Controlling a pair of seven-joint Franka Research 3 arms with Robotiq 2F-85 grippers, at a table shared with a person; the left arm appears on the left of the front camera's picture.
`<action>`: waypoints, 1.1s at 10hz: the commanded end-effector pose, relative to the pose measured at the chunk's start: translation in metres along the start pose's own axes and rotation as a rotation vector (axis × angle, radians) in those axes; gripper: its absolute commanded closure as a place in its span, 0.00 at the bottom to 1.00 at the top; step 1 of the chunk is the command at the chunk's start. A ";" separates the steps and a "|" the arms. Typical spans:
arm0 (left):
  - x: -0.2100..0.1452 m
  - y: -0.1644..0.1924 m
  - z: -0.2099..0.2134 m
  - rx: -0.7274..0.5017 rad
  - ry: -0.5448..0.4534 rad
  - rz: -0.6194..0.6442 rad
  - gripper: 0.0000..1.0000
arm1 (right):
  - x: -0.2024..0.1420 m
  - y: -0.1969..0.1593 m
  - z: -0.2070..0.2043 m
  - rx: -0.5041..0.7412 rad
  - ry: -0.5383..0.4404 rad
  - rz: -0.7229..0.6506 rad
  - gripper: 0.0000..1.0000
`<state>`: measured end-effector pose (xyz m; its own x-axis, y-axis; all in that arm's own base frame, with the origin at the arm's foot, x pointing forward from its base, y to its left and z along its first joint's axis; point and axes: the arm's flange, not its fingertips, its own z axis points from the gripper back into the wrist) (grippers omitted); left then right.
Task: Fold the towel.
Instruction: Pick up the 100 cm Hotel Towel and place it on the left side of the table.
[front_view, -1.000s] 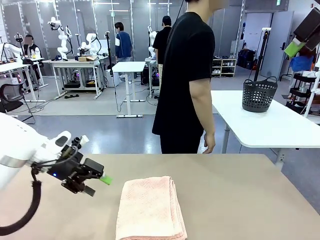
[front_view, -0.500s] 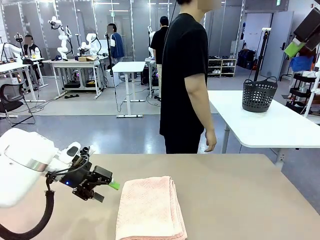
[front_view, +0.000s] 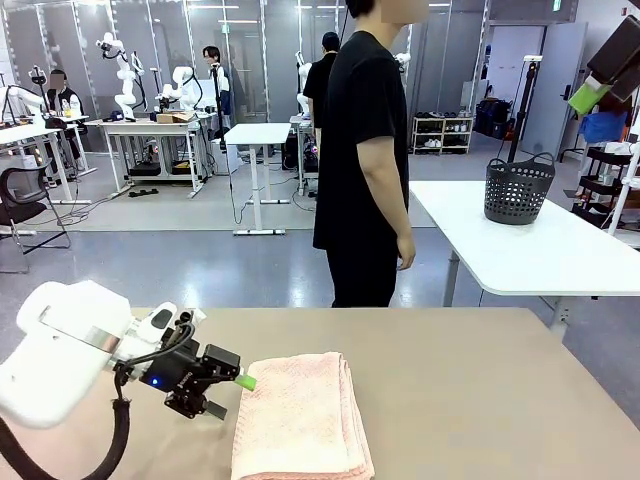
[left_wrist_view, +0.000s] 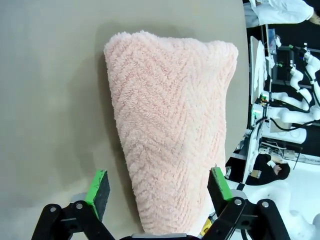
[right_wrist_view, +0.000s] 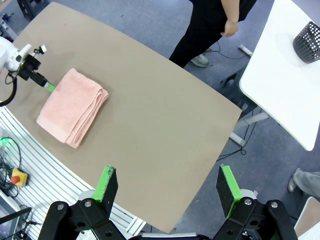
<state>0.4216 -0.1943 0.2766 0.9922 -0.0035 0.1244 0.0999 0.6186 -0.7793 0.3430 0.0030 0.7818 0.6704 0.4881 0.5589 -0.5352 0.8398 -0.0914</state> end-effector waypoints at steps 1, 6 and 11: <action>0.007 0.007 -0.016 -0.045 0.009 -0.001 0.00 | -0.001 -0.002 0.000 -0.001 0.004 0.011 0.00; 0.005 0.001 -0.029 -0.132 0.055 0.005 0.11 | -0.001 -0.002 0.000 -0.001 0.004 0.011 0.00; 0.008 0.003 -0.039 -0.105 0.042 0.018 1.00 | -0.001 -0.002 0.000 -0.001 0.004 0.011 0.00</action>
<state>0.4279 -0.2147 0.2589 0.9981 -0.0356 0.0507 0.0619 0.5414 -0.8385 0.3430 0.0030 0.7818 0.6704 0.4880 0.5590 -0.5352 0.8398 -0.0914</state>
